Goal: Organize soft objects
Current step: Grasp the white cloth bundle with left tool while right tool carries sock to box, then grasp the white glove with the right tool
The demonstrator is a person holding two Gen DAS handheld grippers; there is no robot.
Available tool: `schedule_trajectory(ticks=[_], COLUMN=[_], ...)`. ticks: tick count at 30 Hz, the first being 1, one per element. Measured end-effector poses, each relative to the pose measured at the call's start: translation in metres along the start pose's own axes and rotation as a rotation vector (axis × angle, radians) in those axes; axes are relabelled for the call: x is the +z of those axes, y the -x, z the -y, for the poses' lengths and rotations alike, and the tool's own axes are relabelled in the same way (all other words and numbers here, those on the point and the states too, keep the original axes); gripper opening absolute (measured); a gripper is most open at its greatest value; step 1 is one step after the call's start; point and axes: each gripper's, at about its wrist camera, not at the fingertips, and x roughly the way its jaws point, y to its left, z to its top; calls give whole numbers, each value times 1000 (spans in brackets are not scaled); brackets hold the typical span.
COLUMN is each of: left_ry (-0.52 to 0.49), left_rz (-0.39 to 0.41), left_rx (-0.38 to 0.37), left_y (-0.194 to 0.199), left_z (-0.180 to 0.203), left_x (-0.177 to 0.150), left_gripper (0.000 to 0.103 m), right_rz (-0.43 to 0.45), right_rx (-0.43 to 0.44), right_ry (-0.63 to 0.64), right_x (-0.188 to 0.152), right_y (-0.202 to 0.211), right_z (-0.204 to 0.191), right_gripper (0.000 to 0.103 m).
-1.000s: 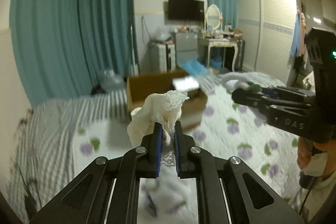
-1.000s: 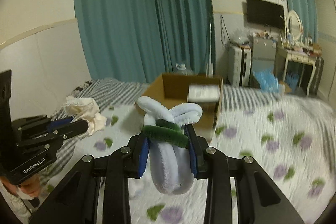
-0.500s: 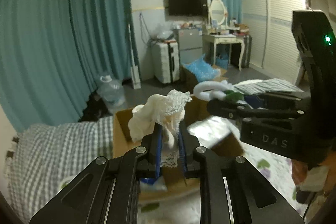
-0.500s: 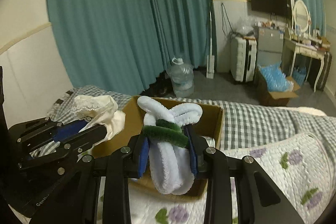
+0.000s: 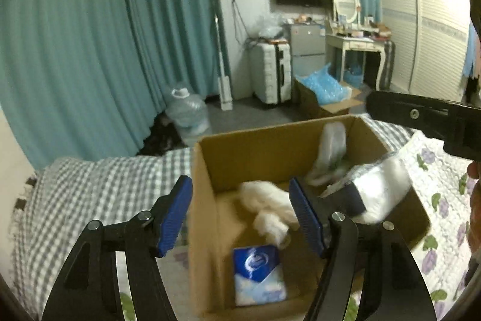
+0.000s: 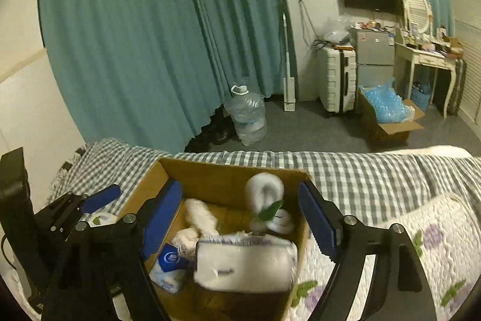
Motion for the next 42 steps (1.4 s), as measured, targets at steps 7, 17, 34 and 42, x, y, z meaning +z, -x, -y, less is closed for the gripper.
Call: schedule_trajectory(ticks=[7, 17, 34, 42], left_ry=[17, -2, 22, 113], left_rz=[95, 252, 103, -43], left_rx=[-26, 65, 2, 20], left_y=[96, 245, 233, 158], left_z=[-18, -39, -53, -59], left_x=[12, 17, -105, -173], left_gripper=[68, 83, 84, 84], right_rz=[46, 128, -72, -225], right_rx=[-80, -168, -34, 7], right_ry=[48, 174, 209, 156], right_x=[0, -4, -159, -227], right_y=[80, 226, 197, 111], right_z=[-16, -86, -154, -154], right_gripper=[96, 102, 102, 100])
